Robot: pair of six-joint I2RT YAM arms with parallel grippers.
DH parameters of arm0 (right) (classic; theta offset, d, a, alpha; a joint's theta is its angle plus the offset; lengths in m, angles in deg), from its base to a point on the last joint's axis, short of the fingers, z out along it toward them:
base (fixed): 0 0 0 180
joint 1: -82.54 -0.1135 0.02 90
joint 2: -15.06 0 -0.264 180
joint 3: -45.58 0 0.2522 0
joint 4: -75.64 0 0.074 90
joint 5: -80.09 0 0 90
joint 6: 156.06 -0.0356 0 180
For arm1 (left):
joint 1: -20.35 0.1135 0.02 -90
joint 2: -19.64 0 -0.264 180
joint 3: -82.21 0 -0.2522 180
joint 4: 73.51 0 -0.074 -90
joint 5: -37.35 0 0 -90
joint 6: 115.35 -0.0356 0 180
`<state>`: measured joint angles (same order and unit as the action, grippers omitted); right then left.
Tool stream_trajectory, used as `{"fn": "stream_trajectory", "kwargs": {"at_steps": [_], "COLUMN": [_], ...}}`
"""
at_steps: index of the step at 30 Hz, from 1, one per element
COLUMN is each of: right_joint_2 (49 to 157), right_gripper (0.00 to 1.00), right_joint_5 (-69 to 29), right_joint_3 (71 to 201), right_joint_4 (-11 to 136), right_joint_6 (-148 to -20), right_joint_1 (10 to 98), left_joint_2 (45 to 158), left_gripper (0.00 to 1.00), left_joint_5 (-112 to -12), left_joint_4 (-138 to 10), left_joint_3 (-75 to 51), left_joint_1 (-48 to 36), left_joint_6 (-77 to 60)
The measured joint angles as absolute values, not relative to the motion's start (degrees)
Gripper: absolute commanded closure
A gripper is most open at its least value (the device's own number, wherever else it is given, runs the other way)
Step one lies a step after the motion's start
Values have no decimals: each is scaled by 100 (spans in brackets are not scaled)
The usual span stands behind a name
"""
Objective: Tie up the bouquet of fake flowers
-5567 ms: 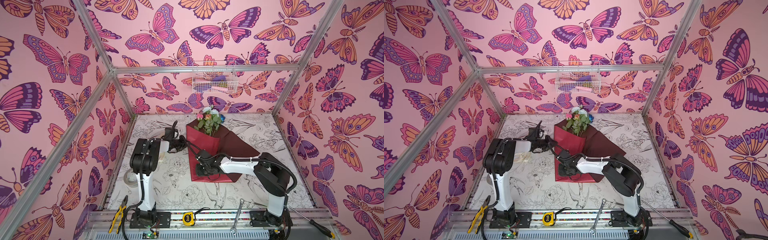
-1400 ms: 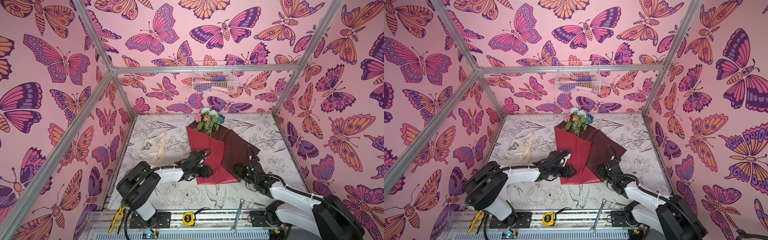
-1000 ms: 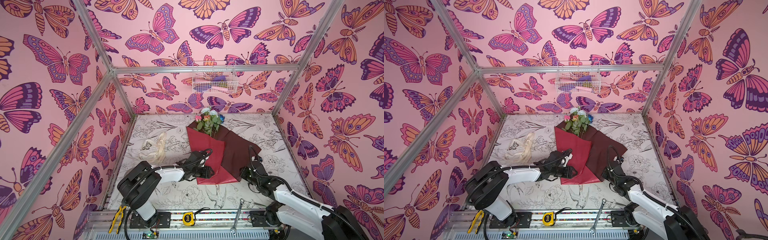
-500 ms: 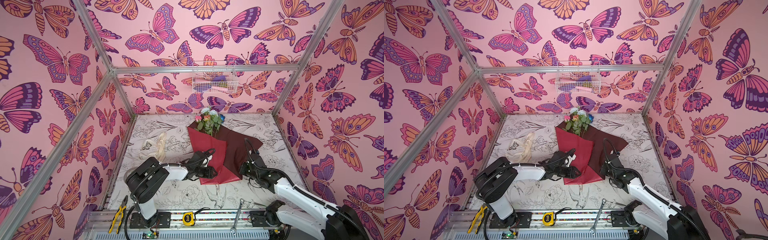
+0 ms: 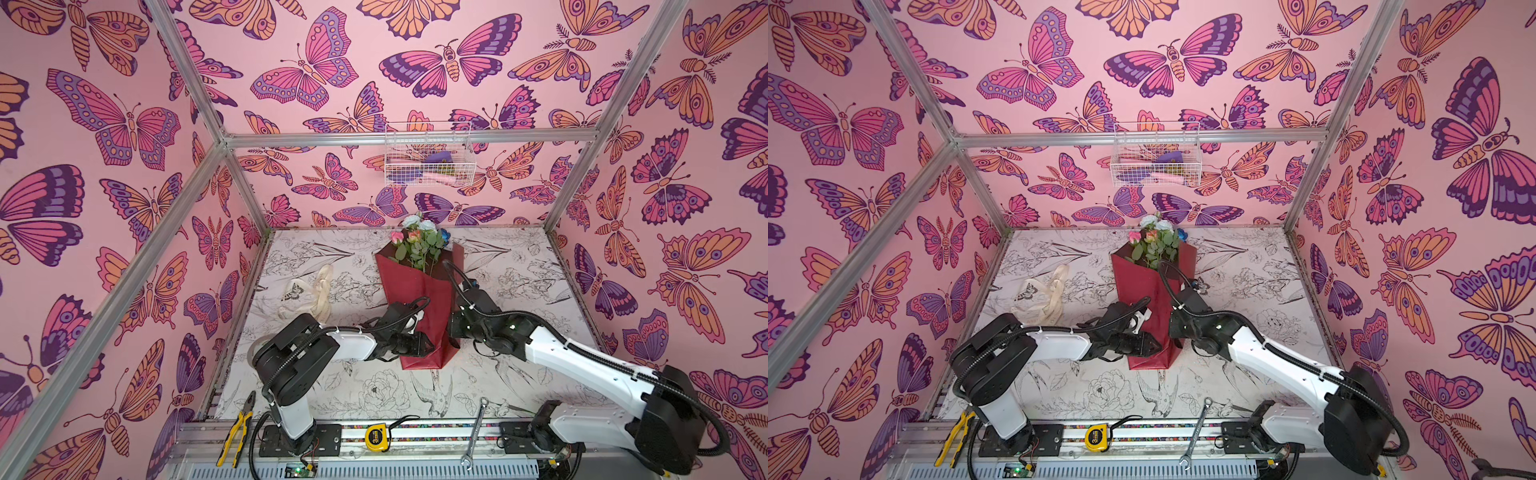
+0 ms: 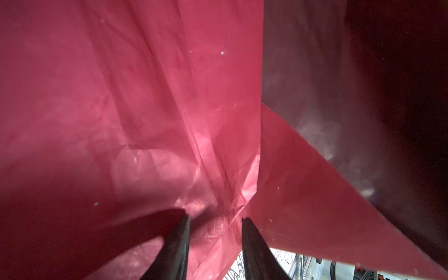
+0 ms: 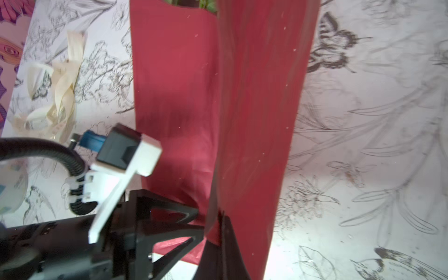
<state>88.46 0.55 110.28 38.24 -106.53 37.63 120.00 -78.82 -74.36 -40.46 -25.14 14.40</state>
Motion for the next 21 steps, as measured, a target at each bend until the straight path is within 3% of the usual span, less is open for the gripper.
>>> {"fn": "stream_trajectory", "kwargs": {"at_steps": [8,17,21], "right_joint_2": [9928,10521,10934], "right_gripper": [100,100,100], "right_joint_5": [-231,-507,-592], "right_joint_3": [11937,12123,12300], "right_joint_4": [3763,3770,3875], "right_joint_6": [-10373,-10251,-10198], "right_joint_1": [3505,3501,3501], "left_joint_2": [11644,9941,9274], "left_gripper": [62,57,51], "left_joint_5": [-7791,-7015,-6781], "left_joint_4": [-7426,-6597,-6228], "left_joint_3": [-4365,-4918,-5001], "left_joint_1": [-2517,-2375,-1902], "left_joint_6": [1619,2226,2471]}}
